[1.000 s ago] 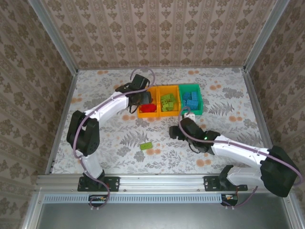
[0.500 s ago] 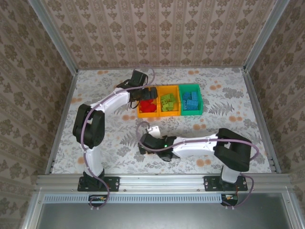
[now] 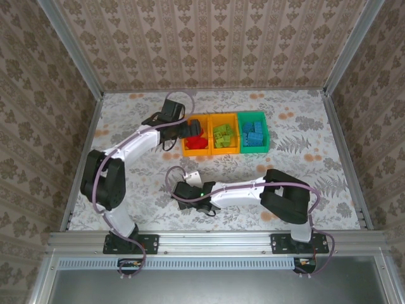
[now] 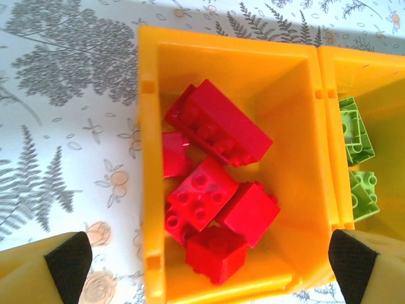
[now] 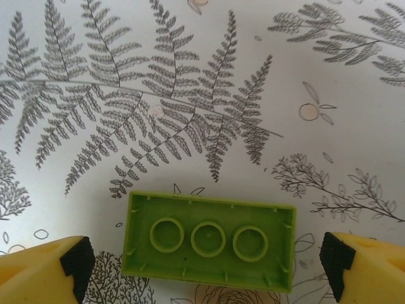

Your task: Sort the legos into containers by color

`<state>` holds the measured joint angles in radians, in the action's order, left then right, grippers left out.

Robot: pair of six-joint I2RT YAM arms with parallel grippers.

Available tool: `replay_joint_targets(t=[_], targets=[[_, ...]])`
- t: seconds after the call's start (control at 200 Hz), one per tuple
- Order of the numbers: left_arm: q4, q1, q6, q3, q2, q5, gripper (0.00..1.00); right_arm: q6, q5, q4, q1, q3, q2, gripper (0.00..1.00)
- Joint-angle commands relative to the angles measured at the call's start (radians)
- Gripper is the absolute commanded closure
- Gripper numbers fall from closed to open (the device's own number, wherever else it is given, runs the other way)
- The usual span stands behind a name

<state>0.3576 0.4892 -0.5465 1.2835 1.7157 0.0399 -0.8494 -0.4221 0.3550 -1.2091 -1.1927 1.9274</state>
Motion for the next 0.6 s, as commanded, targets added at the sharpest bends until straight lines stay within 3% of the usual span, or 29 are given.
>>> replay_joint_targets(t=[0.0,0.1,0.23,0.595], targets=[[-0.011,-0.015,-0.012,-0.056,-0.080,-0.018,0.00,-0.015,0.043,0.064,-0.004,-0.022,0.032,0.09],[-0.012,-0.025,-0.011,-0.103,-0.131,-0.029,0.00,-0.017,0.045,0.074,-0.003,-0.035,0.046,0.12],[-0.005,-0.026,-0.006,-0.167,-0.193,-0.043,0.00,-0.003,0.043,0.094,0.000,-0.058,0.066,0.28],[0.009,-0.054,0.008,-0.333,-0.369,-0.122,0.00,0.070,-0.001,0.088,0.024,-0.048,0.006,0.40]])
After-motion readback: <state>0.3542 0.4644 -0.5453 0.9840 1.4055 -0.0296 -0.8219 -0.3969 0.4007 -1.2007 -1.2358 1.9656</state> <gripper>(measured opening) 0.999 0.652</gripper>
